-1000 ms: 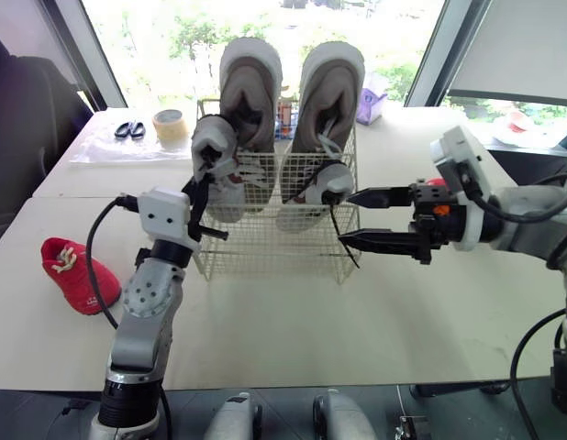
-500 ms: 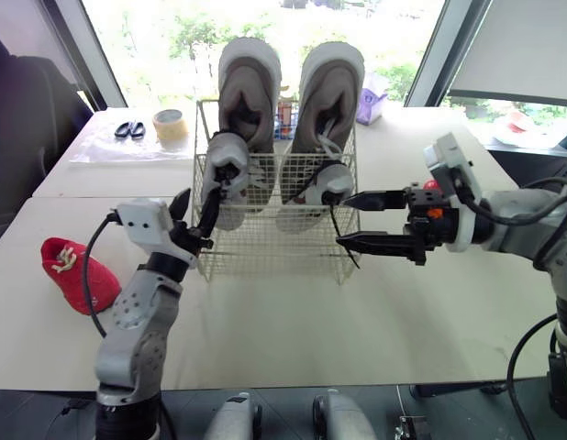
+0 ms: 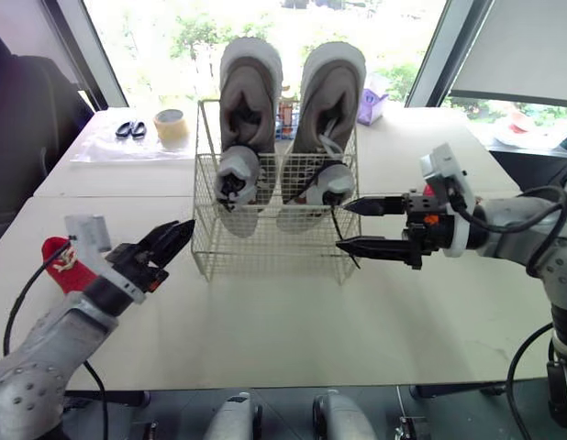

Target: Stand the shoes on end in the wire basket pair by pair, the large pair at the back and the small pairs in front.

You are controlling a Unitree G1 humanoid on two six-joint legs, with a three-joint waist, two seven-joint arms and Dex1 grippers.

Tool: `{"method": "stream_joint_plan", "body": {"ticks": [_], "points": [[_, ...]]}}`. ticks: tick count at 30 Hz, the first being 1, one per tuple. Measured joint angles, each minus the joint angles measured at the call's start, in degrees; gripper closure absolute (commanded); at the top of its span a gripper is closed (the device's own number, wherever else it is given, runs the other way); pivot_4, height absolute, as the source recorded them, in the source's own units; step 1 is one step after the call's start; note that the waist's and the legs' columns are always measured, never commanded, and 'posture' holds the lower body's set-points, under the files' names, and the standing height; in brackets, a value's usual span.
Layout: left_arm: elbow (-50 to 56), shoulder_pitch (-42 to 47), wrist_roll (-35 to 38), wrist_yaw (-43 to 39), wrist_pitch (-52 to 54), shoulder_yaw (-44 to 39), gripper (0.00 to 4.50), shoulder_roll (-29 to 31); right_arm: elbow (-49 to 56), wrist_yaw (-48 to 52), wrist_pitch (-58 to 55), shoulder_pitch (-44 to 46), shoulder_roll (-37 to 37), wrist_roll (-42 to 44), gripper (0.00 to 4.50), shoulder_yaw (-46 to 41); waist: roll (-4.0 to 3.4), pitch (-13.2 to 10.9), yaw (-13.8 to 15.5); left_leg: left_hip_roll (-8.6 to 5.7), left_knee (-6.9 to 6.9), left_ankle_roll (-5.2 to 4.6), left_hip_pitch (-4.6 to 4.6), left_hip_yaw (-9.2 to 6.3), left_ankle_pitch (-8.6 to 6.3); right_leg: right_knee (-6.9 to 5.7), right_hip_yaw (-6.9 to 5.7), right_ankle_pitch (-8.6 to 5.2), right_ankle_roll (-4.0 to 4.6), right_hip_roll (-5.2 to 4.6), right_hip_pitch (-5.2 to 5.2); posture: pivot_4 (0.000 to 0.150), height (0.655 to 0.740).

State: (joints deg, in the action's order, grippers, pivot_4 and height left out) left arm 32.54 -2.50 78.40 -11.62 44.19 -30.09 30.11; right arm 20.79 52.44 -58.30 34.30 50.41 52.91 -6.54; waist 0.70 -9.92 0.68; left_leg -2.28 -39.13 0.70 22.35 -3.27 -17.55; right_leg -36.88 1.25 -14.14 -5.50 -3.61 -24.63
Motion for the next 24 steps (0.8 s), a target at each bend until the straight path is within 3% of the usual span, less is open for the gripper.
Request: {"method": "stream_joint_plan", "body": {"ticks": [2,3,6,9,12,18,24], "points": [[-1.4,-1.1,3.4,-1.7,0.3,-1.6,0.25,2.0,-0.8,-0.1,-0.1,-0.6,0.1,0.0,0.00,-0.1,-0.01,0.0,0.0,0.01,0.00,0.00,0.00,0.00,0.00,0.00,0.00,-0.01,0.02,0.00,0.00,0.150,0.7400],[-1.9,-1.3,4.9,-2.6,0.7,-2.1,0.04,3.5,-1.6,-0.3,-0.4,-0.8,0.2,0.1,0.00,-0.6,-0.01,0.0,0.0,0.01,0.00,0.01,0.00,0.00,0.00,0.00,0.00,-0.07,0.13,0.00,0.00,0.150,0.7400],[-1.5,-3.0,7.6,-5.1,3.3,-2.3,0.04,9.8,-6.4,-0.5,-1.3,-1.2,2.7,0.7,0.00,-5.4,-0.07,0.0,0.2,-0.05,0.00,0.00,0.02,0.01,0.00,0.10,0.00,-0.08,0.15,-0.06,0.04,0.150,0.7400],[1.2,-6.1,8.5,-9.2,5.9,-2.0,0.04,14.3,-14.7,-0.2,-4.0,-1.2,8.1,2.7,0.00,-15.6,-0.10,-0.1,0.1,-0.05,0.07,-0.12,0.07,0.03,-0.07,0.40,0.02,-0.09,0.16,-0.09,0.11,0.150,0.7400],[4.8,-5.7,9.8,-12.2,6.7,-0.7,0.04,17.5,-19.1,1.5,-3.5,-7.0,12.9,0.9,0.00,-21.4,-0.09,0.0,0.0,0.00,0.17,-0.15,0.04,0.02,-0.09,0.58,0.00,-0.09,0.18,-0.09,0.21,0.150,0.7400],[8.1,2.7,14.9,-11.6,6.0,8.0,0.04,19.2,-31.1,-11.6,19.0,-14.8,1.5,-16.0,0.00,-24.0,-0.48,0.1,-0.3,0.00,0.15,-0.13,-0.04,0.25,-0.08,0.55,0.18,0.07,0.11,0.00,0.21,0.150,0.7400],[9.3,6.9,18.4,-7.9,4.2,14.1,0.04,18.9,-38.3,-10.8,34.0,-18.2,-0.8,-25.3,0.00,-20.8,-0.98,0.1,-0.6,0.02,0.14,-0.11,-0.05,0.28,-0.05,0.49,0.20,0.09,0.06,0.06,0.17,0.150,0.7400]]}}
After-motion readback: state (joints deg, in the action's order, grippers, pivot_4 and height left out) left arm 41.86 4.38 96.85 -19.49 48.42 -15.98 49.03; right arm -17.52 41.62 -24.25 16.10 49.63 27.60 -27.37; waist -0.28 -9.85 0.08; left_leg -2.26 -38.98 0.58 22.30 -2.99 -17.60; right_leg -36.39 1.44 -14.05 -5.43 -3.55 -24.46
